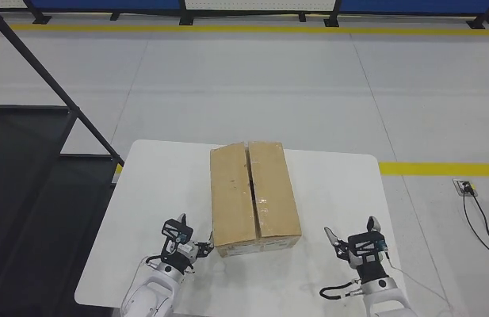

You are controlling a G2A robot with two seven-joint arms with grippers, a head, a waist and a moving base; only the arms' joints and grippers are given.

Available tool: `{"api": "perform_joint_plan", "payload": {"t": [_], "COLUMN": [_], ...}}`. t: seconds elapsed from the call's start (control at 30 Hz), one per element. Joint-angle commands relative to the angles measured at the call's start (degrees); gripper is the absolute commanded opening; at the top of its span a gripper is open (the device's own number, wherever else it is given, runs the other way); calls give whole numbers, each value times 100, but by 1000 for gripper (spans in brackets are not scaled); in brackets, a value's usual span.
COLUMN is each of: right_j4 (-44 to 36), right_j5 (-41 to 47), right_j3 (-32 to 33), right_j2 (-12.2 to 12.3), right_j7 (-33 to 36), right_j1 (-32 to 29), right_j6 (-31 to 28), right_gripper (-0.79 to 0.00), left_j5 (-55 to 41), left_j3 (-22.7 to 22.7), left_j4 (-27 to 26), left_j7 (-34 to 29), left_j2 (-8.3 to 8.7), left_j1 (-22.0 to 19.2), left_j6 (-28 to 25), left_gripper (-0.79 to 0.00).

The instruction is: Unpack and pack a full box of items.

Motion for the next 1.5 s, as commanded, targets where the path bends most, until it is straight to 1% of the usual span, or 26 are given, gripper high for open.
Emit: {"api": "perform_joint_plan", "payload": {"t": [0.0,0.1,0.23,0.27,0.5,0.53,0.57,0.67,0.83,0.9,1.03,1.17,1.2,1.23,1.27,1.3,1.37,1.47], "right_j4": [9,21,-81,-94,-100,-128,-130,-151,-156,-109,2,153,190,232,280,323,390,475], "right_j5": [36,-254,-1102,-1132,-1143,-1266,-1505,-2378,-3277,-3584,-4056,-4280,-4295,-4300,-4334,-4368,-4437,-4495], "right_j3": [29,-19,-100,-86,-92,-144,-179,-367,-655,-760,-1013,-1223,-1263,-1296,-1324,-1362,-1430,-1511], "right_j2": [-5,3,30,31,31,37,47,56,39,27,-10,-54,-65,-76,-87,-97,-117,-144], "right_j7": [-54,-436,-1124,-1169,-1173,-1246,-1340,-1489,-1593,-1521,-1239,-1093,-1070,-1048,-1012,-979,-910,-829], "right_j1": [8,-21,-151,-171,-170,-165,-155,-162,-99,-45,161,384,434,487,542,591,680,791], "right_j6": [22,-176,-252,-222,-236,-362,-439,-294,68,191,269,339,361,376,406,419,439,440], "right_gripper": [0,0,0,0,0,0,0,0,0,0,0,0,-15,-65,-182,-256,-252,-277], "left_j5": [50,117,217,239,337,342,356,398,461,487,395,16,-91,-187,-334,-403,-489,-623], "left_j3": [36,96,184,202,316,339,360,430,499,494,306,-74,-170,-264,-367,-454,-609,-755], "left_j4": [-23,-35,-47,-55,-87,-90,-92,-93,-97,-106,-108,-146,-159,-160,-157,-161,-169,-181], "left_j7": [-15,-39,-71,-72,-89,-93,-92,-98,-84,-41,148,410,467,511,557,576,623,637], "left_j2": [-5,-16,-31,-34,-61,-67,-72,-88,-105,-104,-75,-40,-32,-22,-17,-8,8,18], "left_j1": [7,-3,-25,-28,-39,-46,-53,-76,-96,-81,20,187,224,259,297,326,379,440], "left_j6": [-23,-43,-73,-77,-89,-95,-93,-96,-131,-171,-310,-357,-385,-424,-425,-455,-487,-484], "left_gripper": [0,0,0,0,0,0,0,0,0,0,0,0,0,0,0,0,0,0]}}
